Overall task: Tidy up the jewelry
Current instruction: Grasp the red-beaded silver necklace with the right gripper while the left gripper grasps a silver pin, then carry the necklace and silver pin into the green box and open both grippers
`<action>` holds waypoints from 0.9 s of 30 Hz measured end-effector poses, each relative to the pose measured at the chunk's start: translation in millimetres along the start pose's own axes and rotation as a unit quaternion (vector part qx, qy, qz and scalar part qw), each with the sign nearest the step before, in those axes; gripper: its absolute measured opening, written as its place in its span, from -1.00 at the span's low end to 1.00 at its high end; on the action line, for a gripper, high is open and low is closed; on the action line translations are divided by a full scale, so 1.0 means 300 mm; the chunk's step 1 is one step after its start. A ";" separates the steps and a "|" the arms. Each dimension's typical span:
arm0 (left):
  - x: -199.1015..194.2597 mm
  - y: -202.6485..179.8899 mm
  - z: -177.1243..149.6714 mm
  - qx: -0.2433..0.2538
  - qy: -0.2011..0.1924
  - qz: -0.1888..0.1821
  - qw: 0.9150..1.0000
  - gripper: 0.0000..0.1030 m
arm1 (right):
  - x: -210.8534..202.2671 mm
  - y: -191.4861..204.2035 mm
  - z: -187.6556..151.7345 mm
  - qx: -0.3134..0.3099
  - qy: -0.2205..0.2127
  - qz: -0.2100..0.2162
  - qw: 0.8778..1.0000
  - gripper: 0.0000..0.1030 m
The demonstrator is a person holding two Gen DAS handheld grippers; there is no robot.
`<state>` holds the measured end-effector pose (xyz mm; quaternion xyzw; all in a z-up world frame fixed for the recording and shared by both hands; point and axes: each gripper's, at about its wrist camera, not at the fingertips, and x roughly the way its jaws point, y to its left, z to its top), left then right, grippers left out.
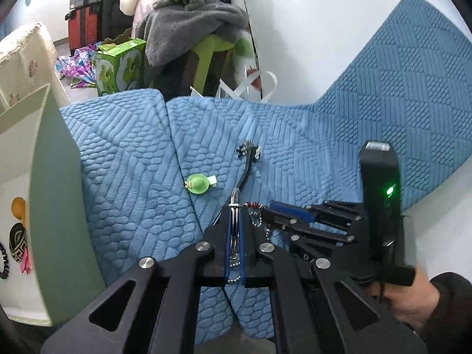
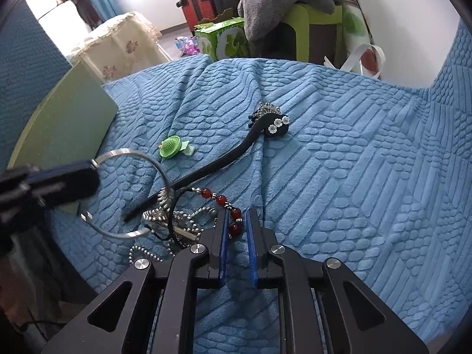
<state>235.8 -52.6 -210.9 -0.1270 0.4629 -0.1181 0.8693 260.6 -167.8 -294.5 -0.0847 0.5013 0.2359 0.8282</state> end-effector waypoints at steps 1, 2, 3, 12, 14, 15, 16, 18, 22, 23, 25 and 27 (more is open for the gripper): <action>-0.011 0.006 -0.001 0.002 -0.005 0.004 1.000 -0.92 | 0.001 0.006 -0.002 -0.006 0.000 -0.003 1.000 -0.79; -0.017 0.010 0.000 0.003 -0.008 0.008 1.000 -0.92 | 0.003 0.017 -0.003 -0.016 0.000 -0.009 1.000 -0.79; -0.019 0.015 0.001 0.002 -0.009 0.011 1.000 -0.92 | 0.004 0.030 -0.005 -0.027 0.001 -0.016 0.999 -0.77; -0.049 0.039 0.000 -0.001 -0.019 0.018 1.000 -0.92 | 0.004 0.091 -0.024 -0.077 0.001 -0.047 0.996 -0.89; -0.062 0.044 -0.001 -0.003 -0.023 0.020 1.000 -0.92 | -0.019 0.081 -0.020 -0.063 -0.010 -0.044 0.997 -0.89; -0.070 0.049 0.000 -0.006 -0.026 0.019 0.999 -0.92 | -0.035 0.072 -0.016 -0.054 -0.017 -0.042 0.998 -0.89; -0.078 0.051 -0.001 -0.009 -0.028 0.018 0.999 -0.92 | -0.053 0.066 -0.013 -0.045 -0.023 -0.040 0.998 -0.89; -0.096 0.052 0.000 -0.009 -0.033 0.017 0.999 -0.92 | -0.086 0.059 -0.005 -0.030 -0.033 -0.036 0.998 -0.90; -0.132 0.046 0.004 -0.012 -0.039 0.017 0.999 -0.92 | -0.152 0.073 0.005 -0.013 -0.049 -0.035 0.998 -0.90; -0.142 0.043 0.006 -0.013 -0.042 0.017 0.999 -0.92 | -0.167 0.081 0.007 -0.010 -0.052 -0.034 0.998 -0.90; -0.170 0.040 0.012 -0.016 -0.047 0.018 0.999 -0.92 | -0.200 0.096 0.008 -0.007 -0.055 -0.035 0.998 -0.90; -0.202 0.041 0.018 -0.021 -0.055 0.021 0.998 -0.92 | -0.223 0.108 0.009 0.002 -0.057 -0.032 0.998 -0.90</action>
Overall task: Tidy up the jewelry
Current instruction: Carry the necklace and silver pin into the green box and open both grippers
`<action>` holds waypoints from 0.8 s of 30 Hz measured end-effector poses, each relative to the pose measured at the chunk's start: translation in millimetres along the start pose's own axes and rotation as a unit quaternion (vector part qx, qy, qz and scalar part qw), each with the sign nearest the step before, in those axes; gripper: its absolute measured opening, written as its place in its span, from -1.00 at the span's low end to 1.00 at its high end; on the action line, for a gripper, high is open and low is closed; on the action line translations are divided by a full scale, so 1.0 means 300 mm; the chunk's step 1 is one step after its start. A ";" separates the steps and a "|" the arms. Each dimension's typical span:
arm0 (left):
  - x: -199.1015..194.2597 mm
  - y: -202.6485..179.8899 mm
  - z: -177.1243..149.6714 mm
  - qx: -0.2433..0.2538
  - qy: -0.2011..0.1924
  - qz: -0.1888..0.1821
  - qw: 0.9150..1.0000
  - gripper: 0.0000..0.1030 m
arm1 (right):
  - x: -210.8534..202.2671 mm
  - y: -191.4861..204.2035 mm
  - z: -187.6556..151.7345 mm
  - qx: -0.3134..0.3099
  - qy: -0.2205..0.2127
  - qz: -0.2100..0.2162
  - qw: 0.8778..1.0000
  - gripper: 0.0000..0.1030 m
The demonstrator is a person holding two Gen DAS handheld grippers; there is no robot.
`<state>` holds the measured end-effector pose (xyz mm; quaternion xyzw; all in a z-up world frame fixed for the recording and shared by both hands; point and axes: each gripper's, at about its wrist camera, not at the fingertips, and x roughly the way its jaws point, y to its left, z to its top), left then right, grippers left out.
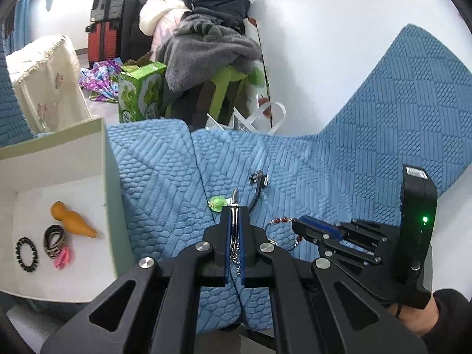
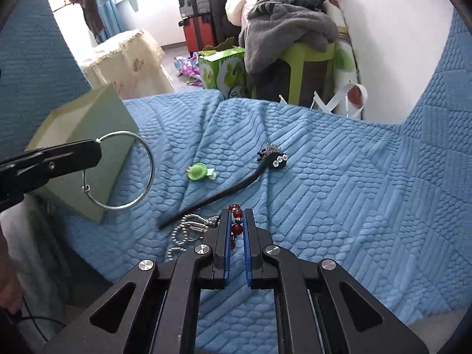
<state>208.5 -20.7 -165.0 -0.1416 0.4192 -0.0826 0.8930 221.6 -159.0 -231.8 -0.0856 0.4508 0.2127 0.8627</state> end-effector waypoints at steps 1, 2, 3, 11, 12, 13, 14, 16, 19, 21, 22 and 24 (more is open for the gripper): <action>-0.023 0.008 0.006 -0.007 -0.004 0.003 1.000 -0.92 | -0.014 0.003 0.005 0.009 -0.001 0.004 1.000 -0.90; -0.039 0.015 0.008 -0.012 -0.004 0.004 1.000 -0.92 | -0.026 0.005 0.008 0.014 -0.002 0.005 1.000 -0.90; -0.056 0.025 0.012 -0.019 -0.005 0.005 1.000 -0.92 | -0.045 0.012 0.015 0.018 -0.005 0.005 1.000 -0.90; -0.215 0.044 0.041 -0.041 -0.026 0.005 0.999 -0.92 | -0.199 0.087 0.095 0.012 -0.034 0.002 0.999 -0.90; -0.233 0.045 0.046 -0.042 -0.029 0.005 0.999 -0.92 | -0.214 0.093 0.104 0.010 -0.037 0.001 0.999 -0.90; -0.254 0.045 0.051 -0.043 -0.033 0.004 0.999 -0.92 | -0.233 0.101 0.118 0.008 -0.041 -0.002 0.999 -0.90; -0.271 0.045 0.057 -0.043 -0.035 0.003 0.998 -0.92 | -0.252 0.106 0.131 0.008 -0.046 -0.003 0.999 -0.89; -0.303 0.047 0.069 -0.042 -0.042 0.003 0.998 -0.92 | -0.284 0.112 0.154 0.010 -0.056 -0.001 0.998 -0.89; -0.355 0.056 0.086 -0.044 -0.052 0.002 0.998 -0.92 | -0.333 0.130 0.188 0.007 -0.066 0.003 0.998 -0.89; -0.382 0.060 0.093 -0.045 -0.056 0.002 0.997 -0.92 | -0.370 0.147 0.209 0.002 -0.075 0.003 0.997 -0.89; -0.397 0.064 0.096 -0.046 -0.058 0.002 0.997 -0.92 | -0.386 0.155 0.221 0.001 -0.078 0.004 0.997 -0.89; -0.419 0.071 0.107 -0.047 -0.061 0.002 0.997 -0.92 | -0.418 0.167 0.243 -0.001 -0.086 0.005 0.996 -0.89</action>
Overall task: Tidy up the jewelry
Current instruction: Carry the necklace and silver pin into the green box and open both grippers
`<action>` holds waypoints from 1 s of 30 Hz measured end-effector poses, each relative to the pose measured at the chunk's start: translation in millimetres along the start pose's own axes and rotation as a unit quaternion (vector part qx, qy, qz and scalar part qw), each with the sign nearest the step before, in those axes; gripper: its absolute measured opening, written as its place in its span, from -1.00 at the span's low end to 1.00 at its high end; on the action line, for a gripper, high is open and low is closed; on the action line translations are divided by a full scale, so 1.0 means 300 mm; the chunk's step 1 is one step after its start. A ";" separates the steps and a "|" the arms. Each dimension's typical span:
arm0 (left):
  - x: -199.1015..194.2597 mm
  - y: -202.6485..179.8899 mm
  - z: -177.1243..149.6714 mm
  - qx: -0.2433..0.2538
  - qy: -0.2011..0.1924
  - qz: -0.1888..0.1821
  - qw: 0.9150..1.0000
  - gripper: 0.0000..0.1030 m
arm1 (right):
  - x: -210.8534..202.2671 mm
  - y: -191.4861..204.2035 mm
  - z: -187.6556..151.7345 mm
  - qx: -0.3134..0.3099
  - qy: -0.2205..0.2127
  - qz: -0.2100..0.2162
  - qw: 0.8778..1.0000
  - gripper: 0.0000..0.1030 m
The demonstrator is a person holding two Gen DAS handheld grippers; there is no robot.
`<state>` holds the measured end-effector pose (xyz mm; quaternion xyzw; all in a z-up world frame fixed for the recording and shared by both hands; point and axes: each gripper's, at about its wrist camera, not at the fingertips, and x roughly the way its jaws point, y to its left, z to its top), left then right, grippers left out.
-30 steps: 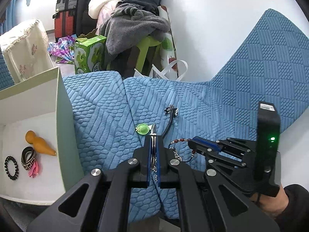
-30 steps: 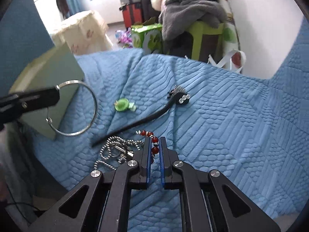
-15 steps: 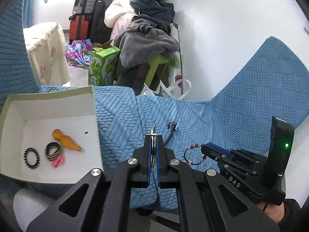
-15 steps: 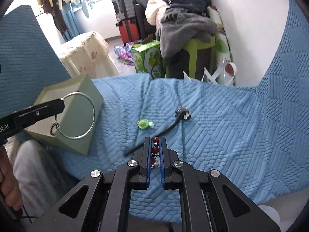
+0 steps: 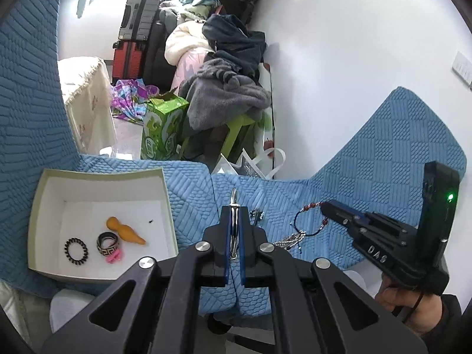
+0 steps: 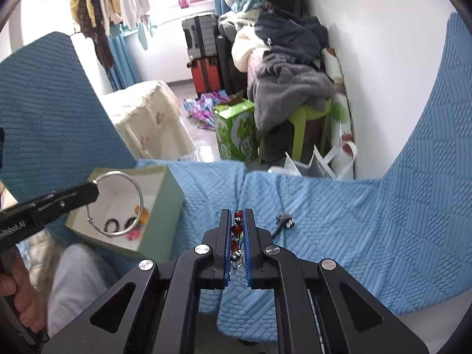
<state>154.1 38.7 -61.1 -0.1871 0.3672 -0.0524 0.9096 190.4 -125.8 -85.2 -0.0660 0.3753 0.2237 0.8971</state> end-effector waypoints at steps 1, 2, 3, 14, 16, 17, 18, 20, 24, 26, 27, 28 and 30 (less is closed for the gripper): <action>-0.010 0.003 0.007 0.001 -0.001 0.001 1.000 -0.92 | -0.014 0.008 0.016 -0.002 -0.004 0.002 1.000 -0.89; -0.023 0.007 0.014 0.002 -0.003 0.004 1.000 -0.92 | -0.025 0.018 0.029 -0.003 -0.006 0.002 1.000 -0.89; -0.032 0.012 0.018 0.003 -0.005 0.005 1.000 -0.92 | -0.037 0.028 0.041 -0.005 -0.009 0.002 1.000 -0.89; -0.150 0.118 0.082 -0.003 -0.021 0.029 0.999 -0.92 | -0.080 0.164 0.144 -0.030 -0.022 0.021 0.999 -0.89; -0.172 0.141 0.100 0.000 -0.022 0.036 0.999 -0.92 | -0.080 0.201 0.164 -0.035 -0.023 0.026 0.999 -0.89; -0.180 0.149 0.107 0.001 -0.022 0.039 0.999 -0.92 | -0.079 0.220 0.173 -0.038 -0.023 0.028 0.999 -0.89; -0.190 0.162 0.115 0.002 -0.023 0.042 0.999 -0.92 | -0.079 0.236 0.179 -0.041 -0.024 0.030 0.998 -0.89; -0.209 0.188 0.125 0.003 -0.027 0.045 0.999 -0.92 | -0.075 0.275 0.189 -0.046 -0.025 0.036 0.998 -0.89; -0.224 0.256 0.131 -0.002 -0.023 0.054 0.998 -0.92 | -0.055 0.358 0.216 -0.054 -0.025 0.053 0.997 -0.89; -0.220 0.287 0.125 -0.006 -0.018 0.058 0.998 -0.92 | -0.037 0.389 0.224 -0.056 -0.022 0.059 0.996 -0.89; -0.215 0.307 0.120 -0.008 -0.013 0.060 0.998 -0.92 | -0.020 0.412 0.224 -0.058 -0.018 0.064 0.996 -0.89; -0.208 0.327 0.113 -0.010 -0.008 0.063 0.998 -0.92 | -0.004 0.427 0.224 -0.059 -0.014 0.067 0.996 -0.89; -0.194 0.360 0.100 -0.016 0.000 0.066 0.998 -0.92 | 0.035 0.463 0.217 -0.062 -0.003 0.074 0.995 -0.89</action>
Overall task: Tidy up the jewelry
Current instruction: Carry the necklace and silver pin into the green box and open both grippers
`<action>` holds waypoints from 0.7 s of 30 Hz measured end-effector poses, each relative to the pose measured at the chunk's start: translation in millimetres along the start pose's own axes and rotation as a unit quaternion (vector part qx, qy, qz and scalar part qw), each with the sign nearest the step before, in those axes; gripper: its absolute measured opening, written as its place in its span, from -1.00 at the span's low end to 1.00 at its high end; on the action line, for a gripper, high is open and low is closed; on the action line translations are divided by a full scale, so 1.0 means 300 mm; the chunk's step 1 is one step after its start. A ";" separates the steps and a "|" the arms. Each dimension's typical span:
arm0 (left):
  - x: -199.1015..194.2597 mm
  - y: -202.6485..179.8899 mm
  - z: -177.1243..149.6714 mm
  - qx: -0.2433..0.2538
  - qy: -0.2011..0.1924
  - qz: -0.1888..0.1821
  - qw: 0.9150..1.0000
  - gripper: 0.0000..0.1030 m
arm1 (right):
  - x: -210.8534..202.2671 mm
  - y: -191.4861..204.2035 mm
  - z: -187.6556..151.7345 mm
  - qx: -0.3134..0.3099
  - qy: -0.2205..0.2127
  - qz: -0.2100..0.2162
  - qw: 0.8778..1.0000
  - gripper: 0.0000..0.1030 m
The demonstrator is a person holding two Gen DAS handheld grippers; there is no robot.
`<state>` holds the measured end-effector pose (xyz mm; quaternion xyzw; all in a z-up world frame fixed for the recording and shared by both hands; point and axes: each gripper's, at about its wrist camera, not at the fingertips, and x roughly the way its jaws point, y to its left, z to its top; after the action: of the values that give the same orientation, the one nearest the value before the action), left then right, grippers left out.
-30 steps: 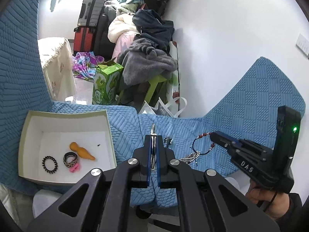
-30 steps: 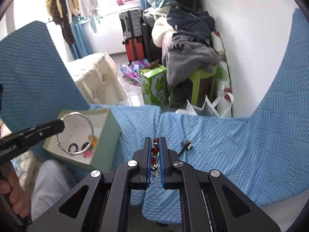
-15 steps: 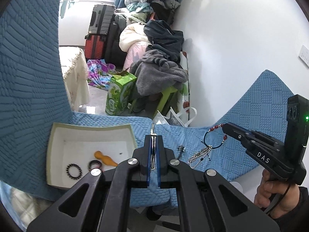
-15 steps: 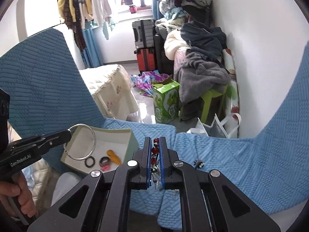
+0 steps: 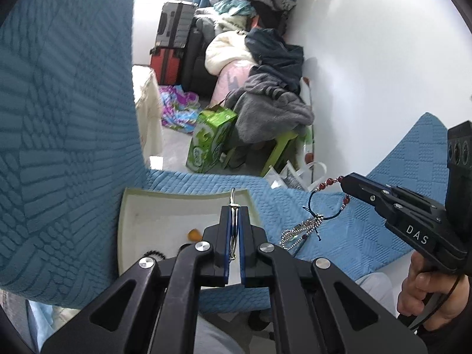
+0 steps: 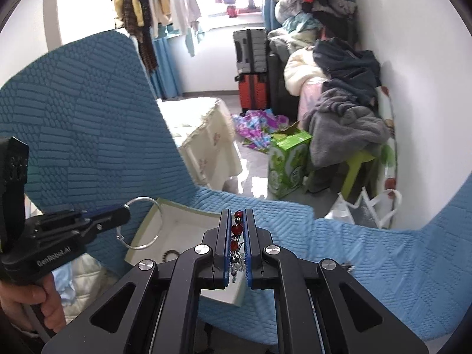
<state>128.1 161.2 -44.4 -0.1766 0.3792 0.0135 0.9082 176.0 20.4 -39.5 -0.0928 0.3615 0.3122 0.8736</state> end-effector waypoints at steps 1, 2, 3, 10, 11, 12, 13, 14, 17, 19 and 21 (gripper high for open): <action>0.011 0.021 -0.008 -0.005 0.004 0.001 1.000 -0.92 | 0.018 0.009 -0.004 -0.001 0.004 0.002 1.000 -0.89; 0.024 0.043 -0.019 -0.010 0.010 0.001 1.000 -0.92 | 0.046 0.024 -0.009 -0.001 0.011 0.005 1.000 -0.89; 0.039 0.066 -0.030 -0.016 0.016 0.000 1.000 -0.92 | 0.066 0.035 -0.015 -0.002 0.016 0.007 1.000 -0.89; 0.137 0.166 -0.099 -0.034 0.059 0.000 0.998 -0.92 | 0.227 0.091 -0.086 -0.003 0.065 0.013 0.998 -0.89; 0.149 0.171 -0.102 -0.034 0.063 -0.002 0.997 -0.93 | 0.236 0.094 -0.097 -0.001 0.069 0.013 0.998 -0.89; 0.164 0.176 -0.106 -0.033 0.068 -0.003 0.997 -0.93 | 0.259 0.095 -0.112 0.002 0.077 0.012 0.997 -0.89; 0.177 0.178 -0.110 -0.032 0.072 -0.005 0.997 -0.93 | 0.273 0.091 -0.123 0.004 0.082 0.012 0.997 -0.89; 0.189 0.174 -0.108 -0.030 0.075 -0.007 0.997 -0.93 | 0.295 0.089 -0.139 0.006 0.091 0.012 0.996 -0.89; 0.230 0.169 -0.114 -0.023 0.088 -0.008 0.996 -0.93 | 0.350 0.083 -0.176 0.014 0.113 0.012 0.993 -0.89; 0.250 0.169 -0.123 -0.020 0.096 -0.009 0.995 -0.93 | 0.381 0.075 -0.198 0.019 0.126 0.010 0.992 -0.89; 0.269 0.172 -0.127 -0.020 0.103 -0.010 0.994 -0.93 | 0.408 0.067 -0.220 0.023 0.139 0.008 0.990 -0.89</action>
<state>151.3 188.0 -141.2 -0.1988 0.4682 -0.0068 0.8609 192.2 69.3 -170.1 -0.1124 0.4868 0.2949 0.8145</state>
